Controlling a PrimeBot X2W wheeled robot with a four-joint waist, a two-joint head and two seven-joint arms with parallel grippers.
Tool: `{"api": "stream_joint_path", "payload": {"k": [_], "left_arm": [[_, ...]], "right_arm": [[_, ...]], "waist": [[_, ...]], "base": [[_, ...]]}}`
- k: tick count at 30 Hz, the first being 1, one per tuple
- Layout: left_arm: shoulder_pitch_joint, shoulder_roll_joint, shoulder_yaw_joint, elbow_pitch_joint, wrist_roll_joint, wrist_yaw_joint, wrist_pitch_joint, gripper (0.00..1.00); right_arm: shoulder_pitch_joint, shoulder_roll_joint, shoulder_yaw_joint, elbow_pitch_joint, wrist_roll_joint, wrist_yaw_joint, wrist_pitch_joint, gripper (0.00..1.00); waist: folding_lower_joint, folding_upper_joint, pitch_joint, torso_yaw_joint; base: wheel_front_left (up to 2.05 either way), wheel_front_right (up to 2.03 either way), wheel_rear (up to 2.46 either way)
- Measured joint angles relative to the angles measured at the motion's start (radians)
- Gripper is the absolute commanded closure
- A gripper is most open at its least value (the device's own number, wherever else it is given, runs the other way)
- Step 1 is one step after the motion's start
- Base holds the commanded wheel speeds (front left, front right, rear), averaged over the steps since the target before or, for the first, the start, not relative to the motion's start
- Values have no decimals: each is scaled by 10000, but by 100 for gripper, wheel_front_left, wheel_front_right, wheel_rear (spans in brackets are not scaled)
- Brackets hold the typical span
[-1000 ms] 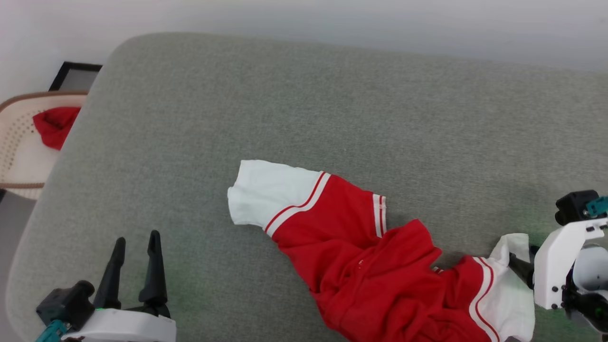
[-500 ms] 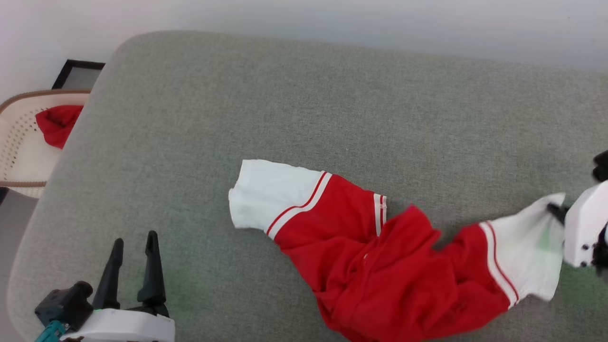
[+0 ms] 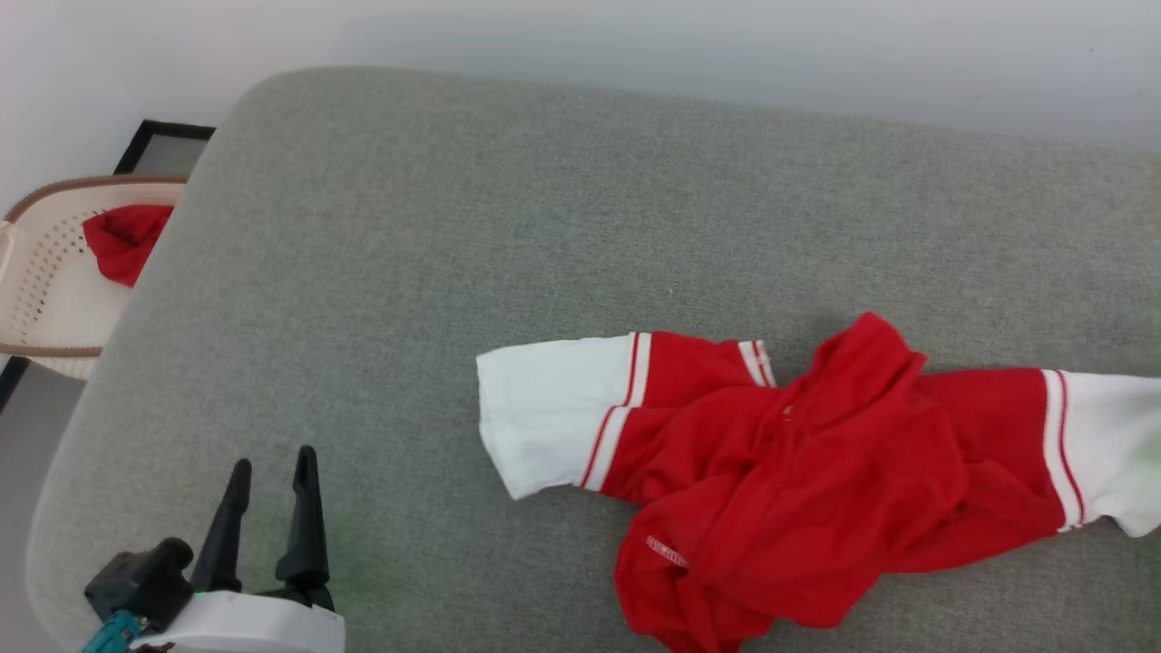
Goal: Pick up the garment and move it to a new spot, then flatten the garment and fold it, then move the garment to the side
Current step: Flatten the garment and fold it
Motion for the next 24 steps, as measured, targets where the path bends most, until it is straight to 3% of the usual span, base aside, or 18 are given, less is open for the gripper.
{"api": "stream_joint_path", "payload": {"k": [6,7,8,9,10,17,24], "left_arm": [[-5,104,-109,15,-6,-2,0,0],[-12,127,-123,17,-6,-2,0,0],[-19,142,-134,17,-6,-2,2,0],[-24,151,-144,19,-6,-2,0,0],[-28,167,-144,21,-6,-2,0,0],[-8,328,-115,33,-6,-2,2,0],[24,633,-257,75,-21,-4,84,0]], "right_arm": [[-340,203,-502,1266,-305,0,-487,97],[-379,232,-497,1409,-374,2,-585,80],[-439,265,-543,1524,-407,2,-736,54],[-541,272,-581,1666,-435,0,-851,7],[-645,268,-562,1770,-456,2,-938,0],[-965,382,-184,1933,-337,0,-1290,0],[-718,477,301,974,150,0,-1833,0]], "waist": [[1,0,32,29],[0,0,33,18],[1,0,31,4],[1,0,27,-14],[1,0,21,-37],[1,0,-136,-309],[1,0,-382,-704]], "base": [[0,0,0],[0,0,0],[0,0,0],[0,0,0],[0,0,0],[0,0,0],[0,0,0]]}}
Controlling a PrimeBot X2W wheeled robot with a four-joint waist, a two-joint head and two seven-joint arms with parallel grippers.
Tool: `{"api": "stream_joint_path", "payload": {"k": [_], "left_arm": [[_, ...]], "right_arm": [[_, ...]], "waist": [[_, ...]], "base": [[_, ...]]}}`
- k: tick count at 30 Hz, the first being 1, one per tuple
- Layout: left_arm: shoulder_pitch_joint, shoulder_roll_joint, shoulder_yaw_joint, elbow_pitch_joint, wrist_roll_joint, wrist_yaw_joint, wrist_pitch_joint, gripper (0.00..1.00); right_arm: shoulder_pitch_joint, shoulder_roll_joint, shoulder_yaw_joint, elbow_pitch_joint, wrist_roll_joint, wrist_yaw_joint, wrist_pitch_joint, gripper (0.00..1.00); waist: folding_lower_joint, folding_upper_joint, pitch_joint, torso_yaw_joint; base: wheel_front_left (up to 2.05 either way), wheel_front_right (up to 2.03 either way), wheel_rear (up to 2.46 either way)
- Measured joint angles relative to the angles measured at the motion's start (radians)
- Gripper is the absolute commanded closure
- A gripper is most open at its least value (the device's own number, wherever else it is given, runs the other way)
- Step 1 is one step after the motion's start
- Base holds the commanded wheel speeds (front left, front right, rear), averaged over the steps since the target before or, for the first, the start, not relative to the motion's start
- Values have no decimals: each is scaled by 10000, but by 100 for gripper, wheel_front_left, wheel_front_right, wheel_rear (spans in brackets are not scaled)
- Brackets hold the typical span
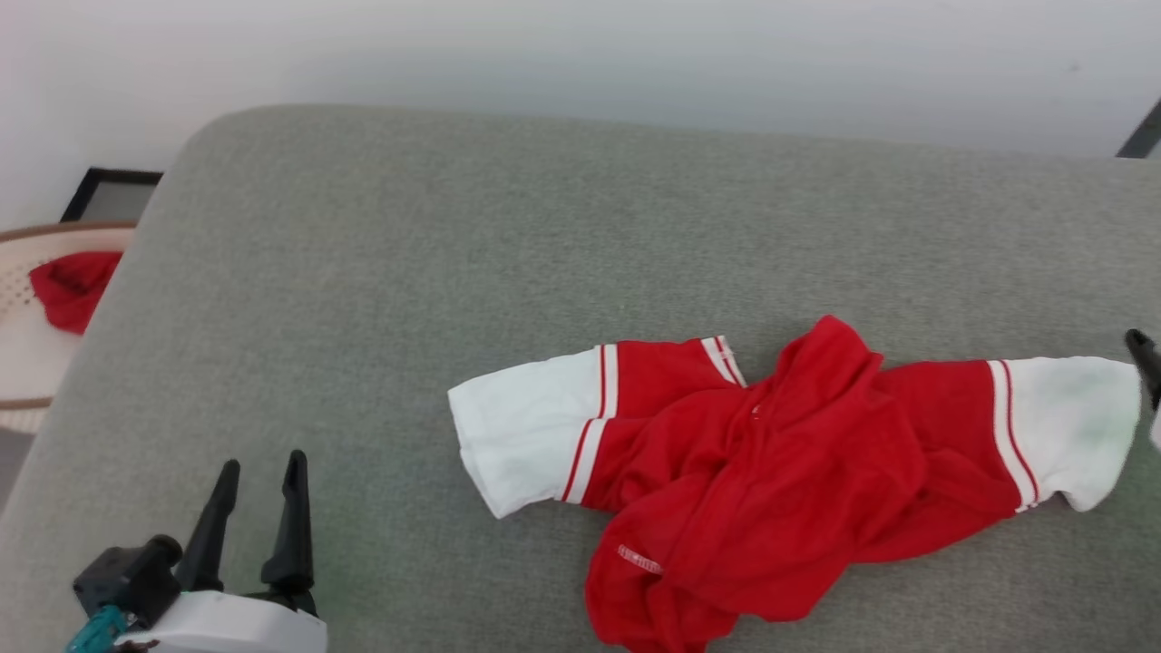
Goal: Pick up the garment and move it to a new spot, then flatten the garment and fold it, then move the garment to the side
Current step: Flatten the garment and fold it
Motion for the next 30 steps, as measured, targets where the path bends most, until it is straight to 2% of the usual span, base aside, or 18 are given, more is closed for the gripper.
{"api": "stream_joint_path", "payload": {"k": [10,18,24,30], "left_arm": [[-30,602,-84,-552,-190,0,784,0],[-360,1225,-259,-1080,-560,0,1994,0],[-1284,1931,-767,-1145,-1450,0,4050,0],[-2659,2370,-1304,-767,-2543,65,7037,0]], "right_arm": [[1501,541,378,-2531,472,0,-1018,0],[2877,1396,217,-4529,324,-2,-2077,0],[3505,1908,161,-5417,207,-2,-2236,0],[3553,2113,71,-5885,121,-2,-2173,0]], "waist": [[0,0,-336,-740],[0,0,-488,-1363],[0,0,-439,-1750],[0,0,-165,-1975]], "base": [[0,0,0],[0,0,0],[0,0,0],[0,0,0]]}}
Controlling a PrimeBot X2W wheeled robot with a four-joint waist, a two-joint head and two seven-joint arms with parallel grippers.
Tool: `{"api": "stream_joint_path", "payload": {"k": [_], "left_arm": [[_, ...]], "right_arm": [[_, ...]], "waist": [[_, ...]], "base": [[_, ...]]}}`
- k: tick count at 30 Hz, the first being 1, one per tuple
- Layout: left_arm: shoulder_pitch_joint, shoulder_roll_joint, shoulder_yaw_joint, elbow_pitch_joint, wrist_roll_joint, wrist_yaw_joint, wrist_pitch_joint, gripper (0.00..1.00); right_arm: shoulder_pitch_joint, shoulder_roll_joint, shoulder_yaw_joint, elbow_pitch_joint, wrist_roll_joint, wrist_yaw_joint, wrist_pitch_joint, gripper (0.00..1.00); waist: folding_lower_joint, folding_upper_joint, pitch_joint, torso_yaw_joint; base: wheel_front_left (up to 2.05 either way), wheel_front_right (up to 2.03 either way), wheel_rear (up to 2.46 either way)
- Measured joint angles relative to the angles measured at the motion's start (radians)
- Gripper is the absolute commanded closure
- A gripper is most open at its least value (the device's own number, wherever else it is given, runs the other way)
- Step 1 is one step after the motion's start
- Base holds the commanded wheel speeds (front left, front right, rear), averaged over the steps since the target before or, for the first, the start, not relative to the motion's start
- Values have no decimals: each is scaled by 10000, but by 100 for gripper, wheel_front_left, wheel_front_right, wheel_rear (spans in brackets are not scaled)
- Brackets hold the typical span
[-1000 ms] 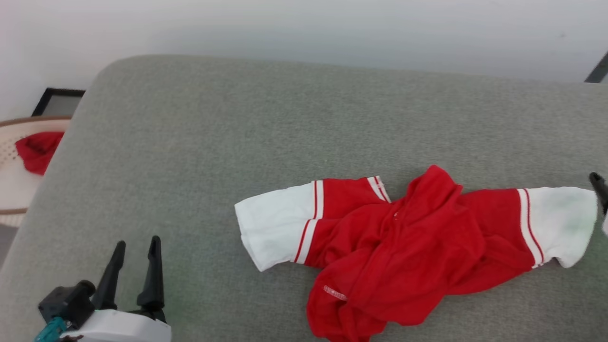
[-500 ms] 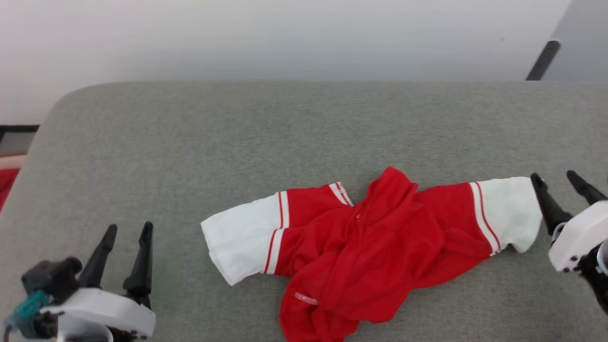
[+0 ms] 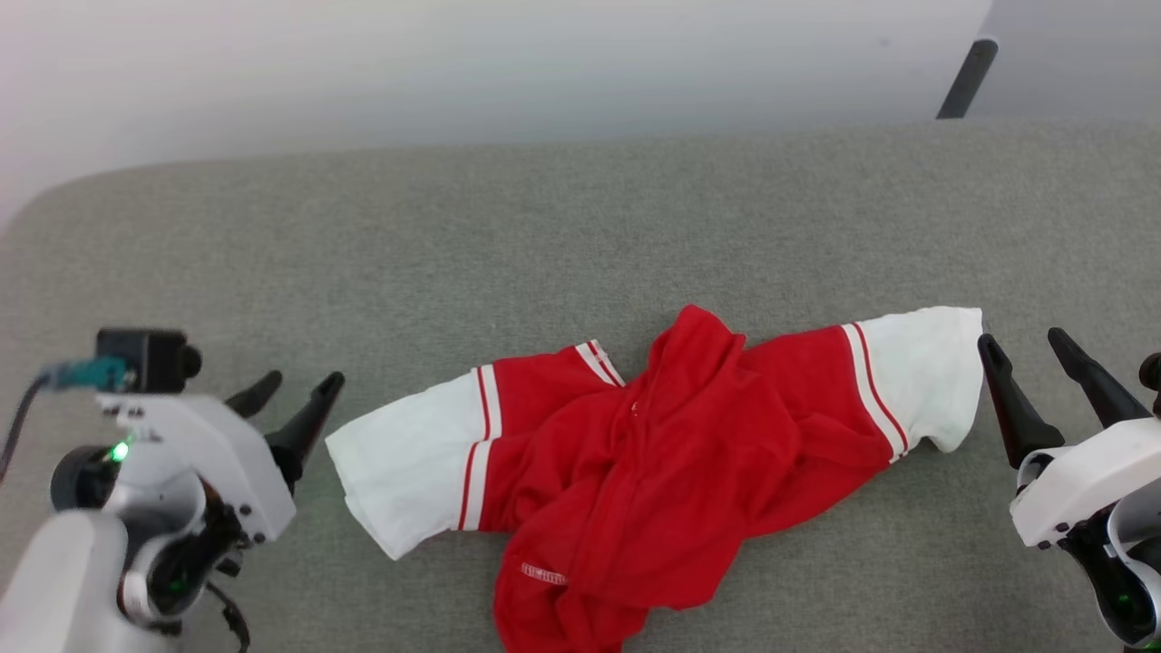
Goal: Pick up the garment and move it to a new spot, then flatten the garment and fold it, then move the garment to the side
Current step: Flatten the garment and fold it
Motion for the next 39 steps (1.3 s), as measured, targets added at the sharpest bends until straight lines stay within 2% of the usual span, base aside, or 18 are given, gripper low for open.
{"api": "stream_joint_path", "payload": {"k": [5,10,17,28,29,30,31,39], "left_arm": [[-706,119,-380,430,-784,399,2387,0],[-1011,408,-694,928,-882,792,3783,0],[-1448,644,-871,1829,-708,784,3962,0],[-2110,543,-1135,3064,-627,594,3962,0],[-2187,470,-1104,3195,-717,594,3965,13],[-2254,418,-1051,3304,-823,568,3962,75],[-2313,403,-991,3421,-882,569,3935,100],[-2748,376,-1095,3919,-865,351,3534,100]], "right_arm": [[-13,86,-38,-86,0,0,12,0],[-21,180,-25,-180,12,0,-6,0],[-30,247,-4,-334,77,0,-67,0],[-61,257,-65,-711,176,0,104,0],[-71,257,-77,-738,178,0,132,0],[-91,267,-82,-771,205,0,138,0],[-122,295,-94,-800,284,0,144,0],[-646,-12,-192,-456,662,0,918,0]], "waist": [[0,0,252,-188],[0,0,516,-374],[0,0,881,-610],[-1,0,1228,-782],[0,0,1251,-774],[0,0,1273,-762],[0,0,1294,-750],[0,0,1427,-551]], "base": [[0,0,0],[0,0,0],[0,0,0],[0,0,0],[0,0,0],[0,0,0],[0,0,0],[0,0,0]]}}
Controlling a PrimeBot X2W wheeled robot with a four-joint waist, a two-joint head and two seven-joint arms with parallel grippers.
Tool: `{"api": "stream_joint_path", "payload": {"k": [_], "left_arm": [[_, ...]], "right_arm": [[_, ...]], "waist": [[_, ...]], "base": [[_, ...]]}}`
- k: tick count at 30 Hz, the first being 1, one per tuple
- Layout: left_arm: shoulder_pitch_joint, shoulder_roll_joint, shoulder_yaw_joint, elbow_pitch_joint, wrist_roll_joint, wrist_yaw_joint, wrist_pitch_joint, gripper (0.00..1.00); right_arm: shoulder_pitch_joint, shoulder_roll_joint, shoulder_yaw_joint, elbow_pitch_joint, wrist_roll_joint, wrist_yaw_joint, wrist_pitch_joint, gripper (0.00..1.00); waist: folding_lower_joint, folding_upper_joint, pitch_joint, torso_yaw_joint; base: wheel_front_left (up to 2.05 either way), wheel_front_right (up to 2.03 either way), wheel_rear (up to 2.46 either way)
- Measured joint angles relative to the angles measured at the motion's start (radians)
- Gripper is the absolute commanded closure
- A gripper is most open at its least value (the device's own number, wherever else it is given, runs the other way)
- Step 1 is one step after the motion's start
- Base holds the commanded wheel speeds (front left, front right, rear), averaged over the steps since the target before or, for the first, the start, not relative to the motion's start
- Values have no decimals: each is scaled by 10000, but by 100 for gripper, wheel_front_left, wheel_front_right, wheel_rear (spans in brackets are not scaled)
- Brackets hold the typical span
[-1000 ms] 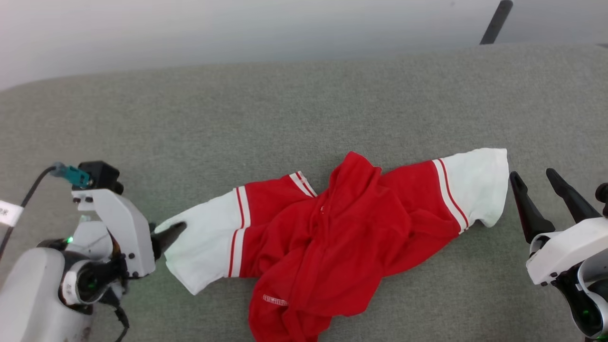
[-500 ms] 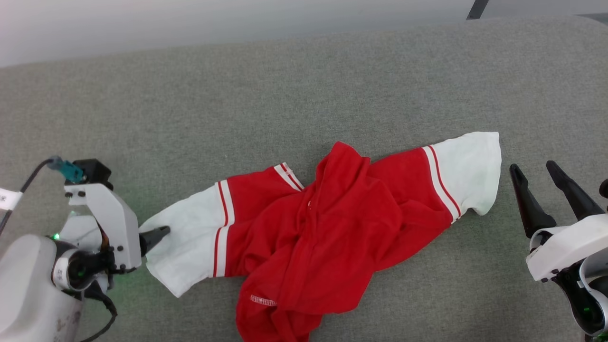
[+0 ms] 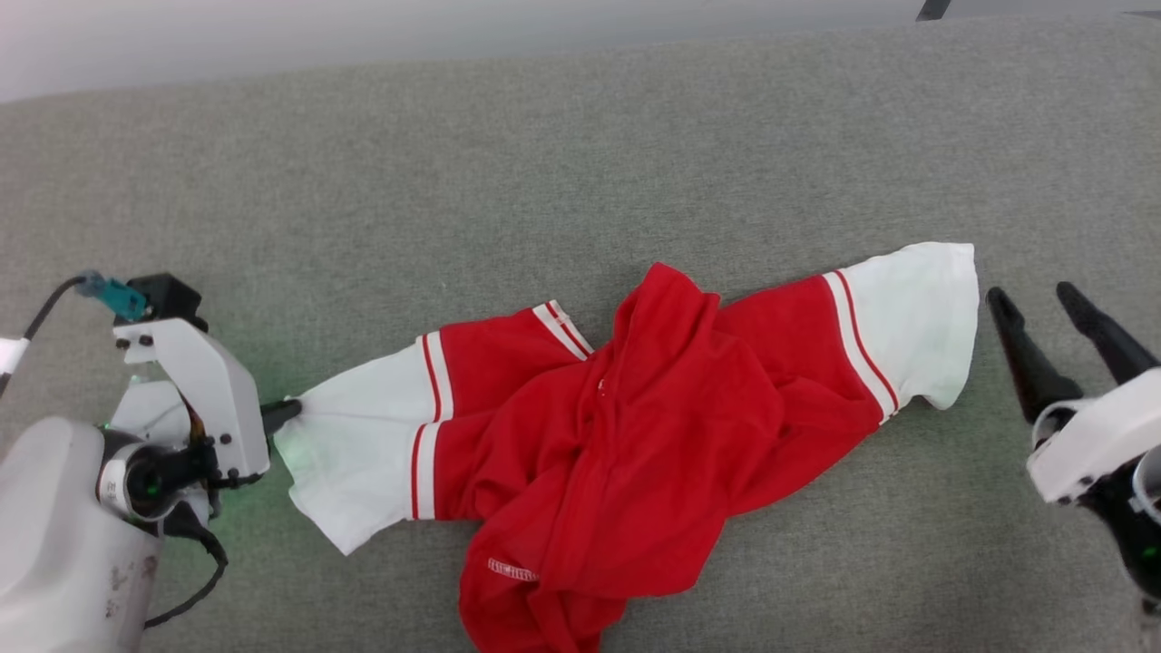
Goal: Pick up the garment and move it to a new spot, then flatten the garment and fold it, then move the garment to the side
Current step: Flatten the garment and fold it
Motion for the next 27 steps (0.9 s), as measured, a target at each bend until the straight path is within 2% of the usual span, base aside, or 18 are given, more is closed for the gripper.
{"api": "stream_joint_path", "payload": {"k": [7,17,27], "left_arm": [[-348,-134,-165,132,2,-79,-105,100],[-902,-405,-616,151,73,-194,31,100],[-1514,-663,-911,201,6,-357,58,100]], "right_arm": [[-1082,-696,44,984,368,0,1325,0],[-2715,-1538,301,3116,1070,0,3774,0],[-4319,-1626,370,5371,1290,0,5001,0]], "waist": [[0,0,228,187],[0,0,604,636],[0,0,1110,1116]], "base": [[0,0,0],[0,0,0],[0,0,0]]}}
